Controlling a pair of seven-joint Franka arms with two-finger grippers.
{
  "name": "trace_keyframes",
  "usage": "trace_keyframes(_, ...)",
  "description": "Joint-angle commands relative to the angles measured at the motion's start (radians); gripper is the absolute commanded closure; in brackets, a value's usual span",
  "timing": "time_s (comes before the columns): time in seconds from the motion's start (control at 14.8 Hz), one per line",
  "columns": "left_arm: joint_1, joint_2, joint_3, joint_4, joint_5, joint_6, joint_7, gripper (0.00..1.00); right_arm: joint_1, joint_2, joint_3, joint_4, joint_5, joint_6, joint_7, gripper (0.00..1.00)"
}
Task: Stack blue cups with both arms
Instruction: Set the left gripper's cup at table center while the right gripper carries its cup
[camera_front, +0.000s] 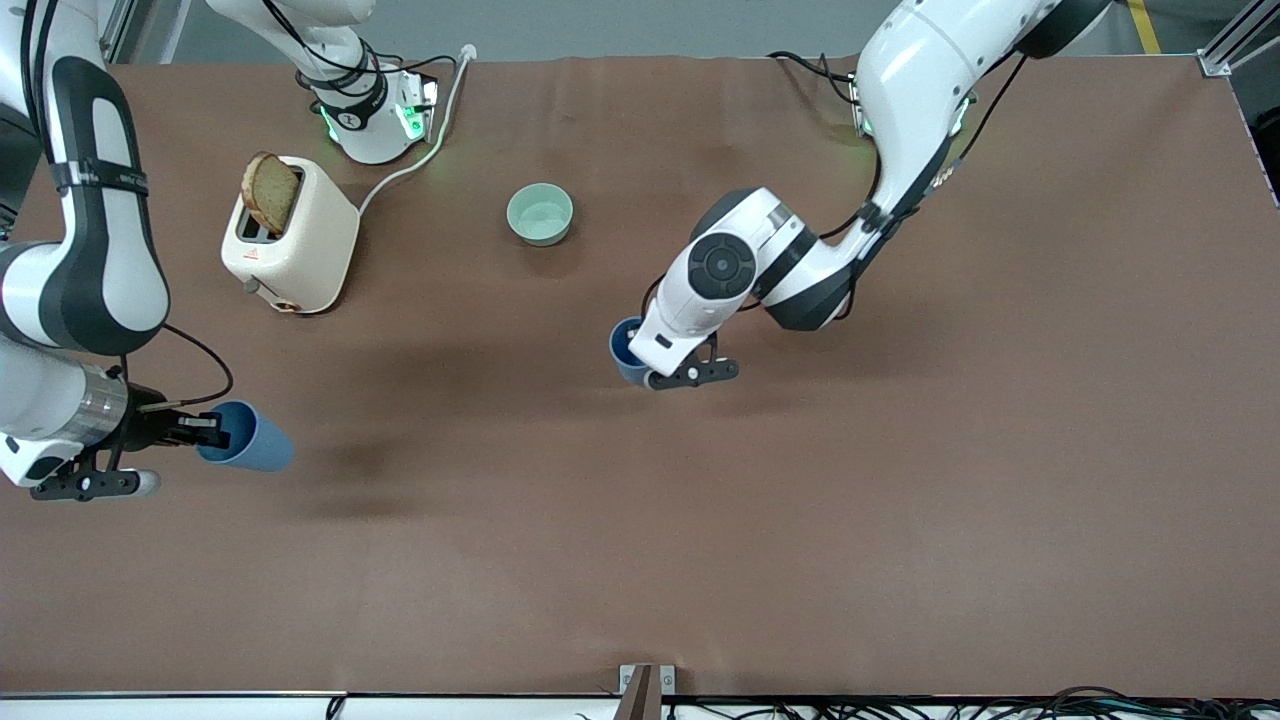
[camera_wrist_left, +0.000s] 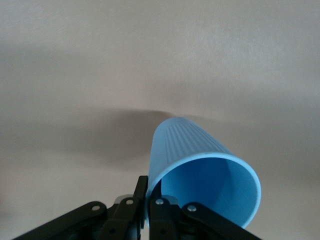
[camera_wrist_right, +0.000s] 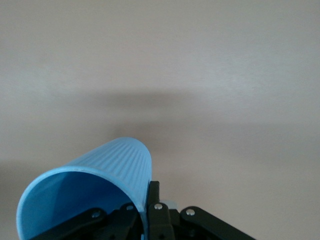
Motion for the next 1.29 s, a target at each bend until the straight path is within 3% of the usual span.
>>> trace_keyframes(0.0,-0.002,0.062,0.002,0.069,0.068,0.022,-0.009,0.96,0.084,-0.021,-0.002,0.006,0.015,-0.014,0.164,0.98)
trace_keyframes(0.07,-0.003,0.065,0.007,0.069,0.077,0.022,-0.008,0.90,0.124,-0.024,-0.002,0.006,0.015,-0.012,0.233,0.98)
trace_keyframes(0.14,-0.003,0.065,0.009,0.069,0.077,0.022,-0.006,0.77,0.157,-0.026,-0.002,0.007,0.015,-0.012,0.301,0.98)
trace_keyframes(0.2,-0.003,0.063,0.009,0.069,0.077,0.023,-0.008,0.56,0.196,-0.026,-0.002,0.012,0.009,-0.011,0.373,0.98)
trace_keyframes(0.27,-0.003,0.059,0.009,0.069,0.079,0.022,-0.012,0.13,0.229,-0.026,-0.002,0.018,0.006,-0.009,0.422,0.98)
trace_keyframes(0.34,-0.002,0.046,0.007,0.070,0.077,0.020,-0.014,0.00,0.256,-0.024,-0.002,0.027,0.007,-0.011,0.473,0.98)
trace_keyframes(0.47,0.020,-0.018,0.007,0.070,0.084,-0.007,-0.006,0.00,0.316,-0.024,-0.002,0.041,0.007,-0.011,0.580,0.98)
trace_keyframes(0.75,0.141,-0.263,0.001,0.070,0.171,-0.266,0.017,0.00,0.488,-0.019,-0.004,0.053,0.003,-0.002,0.818,0.98)
trace_keyframes(1.02,0.265,-0.487,0.005,0.070,0.186,-0.470,0.248,0.00,0.647,-0.003,-0.004,0.055,0.006,0.009,0.914,0.98)
trace_keyframes(1.22,0.386,-0.595,0.001,0.070,0.171,-0.573,0.484,0.00,0.733,0.048,-0.004,0.055,0.007,0.064,1.018,0.98)
